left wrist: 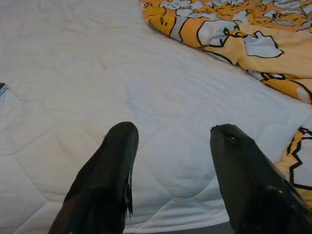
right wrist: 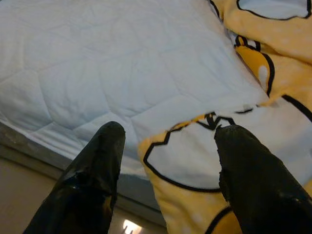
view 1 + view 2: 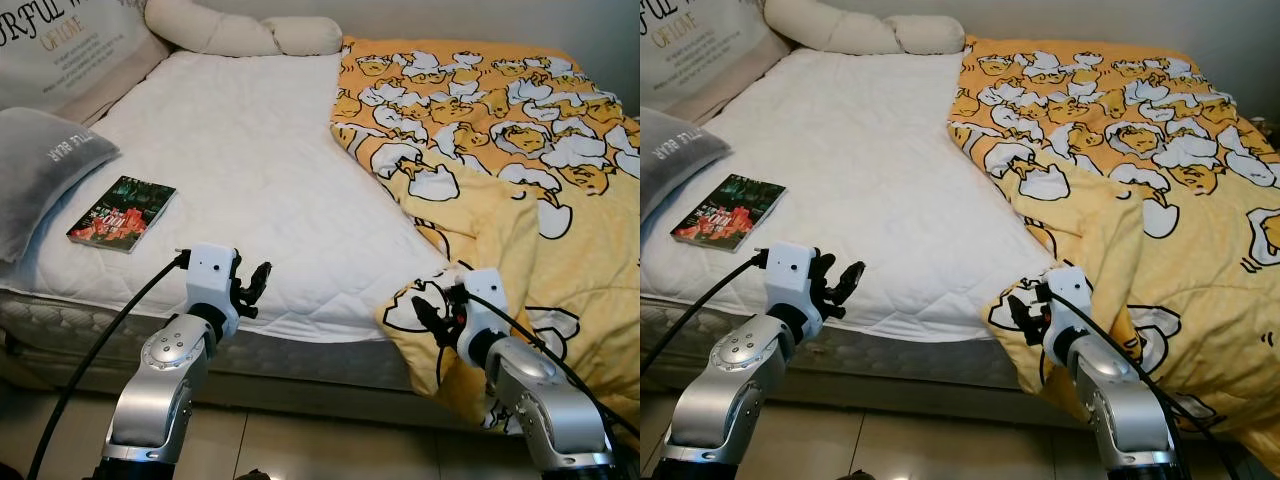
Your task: Clean up the room
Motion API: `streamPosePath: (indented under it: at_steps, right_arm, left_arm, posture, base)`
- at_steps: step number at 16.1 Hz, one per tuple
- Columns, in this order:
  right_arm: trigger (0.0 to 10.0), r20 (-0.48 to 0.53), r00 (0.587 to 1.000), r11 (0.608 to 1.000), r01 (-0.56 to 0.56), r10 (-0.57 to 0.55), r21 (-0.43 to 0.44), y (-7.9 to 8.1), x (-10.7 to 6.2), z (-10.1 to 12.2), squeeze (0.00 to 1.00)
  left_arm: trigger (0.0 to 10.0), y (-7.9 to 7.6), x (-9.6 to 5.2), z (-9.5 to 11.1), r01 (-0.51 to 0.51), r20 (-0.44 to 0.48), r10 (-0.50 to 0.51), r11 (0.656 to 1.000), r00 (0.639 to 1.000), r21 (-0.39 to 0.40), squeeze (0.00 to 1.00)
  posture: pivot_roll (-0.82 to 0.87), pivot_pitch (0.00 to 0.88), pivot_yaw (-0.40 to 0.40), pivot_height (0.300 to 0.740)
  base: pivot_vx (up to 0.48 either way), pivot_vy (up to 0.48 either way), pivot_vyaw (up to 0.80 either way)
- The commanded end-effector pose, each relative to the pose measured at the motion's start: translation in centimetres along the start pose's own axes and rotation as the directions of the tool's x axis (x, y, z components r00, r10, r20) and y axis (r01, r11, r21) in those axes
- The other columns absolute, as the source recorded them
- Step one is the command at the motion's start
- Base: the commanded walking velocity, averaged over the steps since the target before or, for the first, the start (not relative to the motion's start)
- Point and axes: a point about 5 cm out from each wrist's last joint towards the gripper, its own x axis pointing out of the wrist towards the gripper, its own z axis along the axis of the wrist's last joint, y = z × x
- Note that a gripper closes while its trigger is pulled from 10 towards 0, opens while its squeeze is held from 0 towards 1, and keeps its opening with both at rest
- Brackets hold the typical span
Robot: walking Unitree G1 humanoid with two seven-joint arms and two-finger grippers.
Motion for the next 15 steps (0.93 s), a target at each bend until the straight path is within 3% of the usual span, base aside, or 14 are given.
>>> streamPosePath:
  at_steps: [1,4,9,12,15]
  right_arm:
    - [10.0,0.023,1.000,1.000,-0.017,0.017,0.001,0.25,0.08,0.68,1.00]
    - [10.0,0.006,0.999,0.999,-0.039,0.039,-0.015,0.59,0.05,0.50,1.00]
    - [10.0,-0.003,1.000,0.999,-0.026,0.026,-0.040,0.33,0.15,0.52,1.00]
    - [10.0,-0.031,0.999,0.998,-0.040,0.039,-0.037,0.57,0.16,0.25,1.00]
    - [10.0,-0.015,1.000,0.999,-0.024,0.023,-0.041,0.48,0.25,0.34,1.00]
  left_arm:
    - [10.0,0.34,-0.14,0.39,-0.011,0.012,0.011,1.000,1.000,0.003,1.00]
    - [10.0,0.33,-0.16,0.45,-0.010,0.014,0.010,1.000,1.000,-0.002,1.00]
    - [10.0,0.33,-0.31,0.35,-0.009,0.009,0.009,1.000,1.000,0.000,1.00]
    - [10.0,0.38,-0.38,0.36,-0.010,0.009,0.010,1.000,1.000,0.001,1.00]
    - [10.0,0.35,-0.36,0.48,-0.006,0.014,0.006,1.000,1.000,-0.002,1.00]
  posture:
    - [0.02,0.000,0.016,0.740]
    - [0.02,0.000,0.015,0.740]
    - [0.03,0.000,0.010,0.740]
    - [0.03,0.000,0.010,0.740]
    - [0.03,0.000,0.011,0.740]
  base:
    - [0.000,0.000,0.00]
    - [0.000,0.000,-0.40]
    - [0.000,0.000,0.00]
    - [0.247,0.000,0.00]
    - [0.329,0.000,-0.49]
